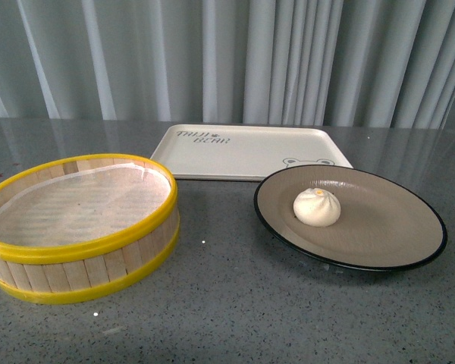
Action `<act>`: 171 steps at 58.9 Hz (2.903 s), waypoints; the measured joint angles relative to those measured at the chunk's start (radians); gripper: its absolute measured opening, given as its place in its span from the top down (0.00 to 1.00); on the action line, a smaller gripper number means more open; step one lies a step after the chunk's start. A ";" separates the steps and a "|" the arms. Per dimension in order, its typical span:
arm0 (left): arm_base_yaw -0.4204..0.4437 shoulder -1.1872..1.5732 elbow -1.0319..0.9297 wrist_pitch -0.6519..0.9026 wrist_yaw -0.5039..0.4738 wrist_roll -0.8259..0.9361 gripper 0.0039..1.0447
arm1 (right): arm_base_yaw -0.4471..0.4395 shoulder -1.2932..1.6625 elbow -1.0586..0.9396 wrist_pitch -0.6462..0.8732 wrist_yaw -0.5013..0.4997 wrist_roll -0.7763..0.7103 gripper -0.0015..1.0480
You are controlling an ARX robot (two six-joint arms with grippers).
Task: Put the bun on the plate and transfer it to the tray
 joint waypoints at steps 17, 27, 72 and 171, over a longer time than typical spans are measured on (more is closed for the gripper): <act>0.000 -0.001 0.000 0.000 0.002 0.000 0.06 | -0.061 0.634 0.236 0.157 -0.191 -0.732 0.08; 0.000 -0.001 0.000 0.000 0.003 0.000 0.06 | 0.048 0.783 0.293 0.204 -0.179 -1.044 0.08; 0.000 -0.001 0.000 0.000 0.003 0.000 0.06 | 0.158 1.306 0.509 0.452 -0.222 -1.434 0.08; 0.000 -0.001 0.000 0.000 0.002 0.000 0.06 | -0.024 1.344 0.499 0.792 -0.354 -1.792 0.97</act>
